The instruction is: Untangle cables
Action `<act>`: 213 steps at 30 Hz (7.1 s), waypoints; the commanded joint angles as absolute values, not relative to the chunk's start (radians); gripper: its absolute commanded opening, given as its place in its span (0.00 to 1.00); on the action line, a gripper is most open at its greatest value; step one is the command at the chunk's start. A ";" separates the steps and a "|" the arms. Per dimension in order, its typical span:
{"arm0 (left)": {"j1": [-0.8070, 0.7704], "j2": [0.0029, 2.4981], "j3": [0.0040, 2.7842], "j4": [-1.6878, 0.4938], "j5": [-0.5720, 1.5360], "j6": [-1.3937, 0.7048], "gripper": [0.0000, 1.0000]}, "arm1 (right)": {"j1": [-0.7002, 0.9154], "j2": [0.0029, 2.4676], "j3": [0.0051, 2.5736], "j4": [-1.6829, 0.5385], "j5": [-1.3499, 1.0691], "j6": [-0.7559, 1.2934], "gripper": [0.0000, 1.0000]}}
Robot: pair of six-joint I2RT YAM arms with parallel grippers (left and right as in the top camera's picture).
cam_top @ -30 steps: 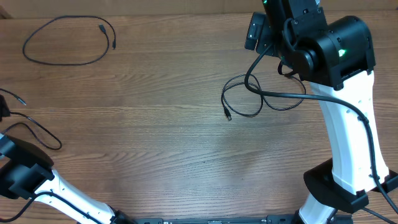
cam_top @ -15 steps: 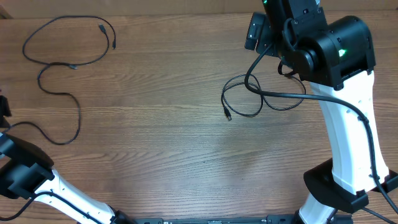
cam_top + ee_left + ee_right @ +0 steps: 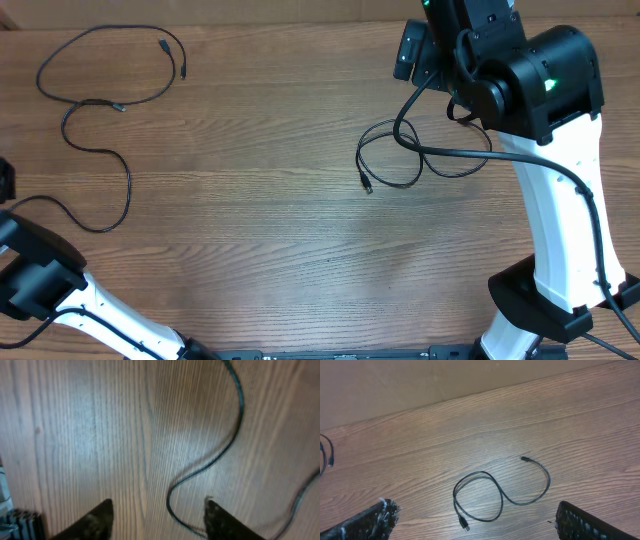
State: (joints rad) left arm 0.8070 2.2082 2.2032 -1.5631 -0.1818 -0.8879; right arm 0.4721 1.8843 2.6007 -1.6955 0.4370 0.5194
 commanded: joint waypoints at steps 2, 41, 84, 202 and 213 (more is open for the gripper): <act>0.815 2.188 2.058 -1.438 -0.189 -0.834 0.72 | 0.471 1.876 2.599 -1.693 0.447 0.515 1.00; 0.739 2.092 1.794 -1.171 0.356 -0.411 0.04 | 0.471 1.876 2.599 -1.694 0.447 0.515 1.00; 0.353 1.546 1.809 -0.973 0.814 -0.293 0.04 | 0.471 1.876 2.599 -1.694 0.447 0.515 1.00; 0.673 1.991 1.330 -0.559 0.025 -0.345 0.94 | 0.471 1.876 2.599 -1.694 0.447 0.515 1.00; 0.672 1.991 1.330 -0.506 -0.033 -0.272 0.86 | 0.471 1.876 2.599 -1.693 0.447 0.515 1.00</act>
State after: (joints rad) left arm 0.6727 1.9862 1.3331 -0.5297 0.0002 -0.3206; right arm 0.4721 1.8843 2.6007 -1.6955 0.4370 0.5198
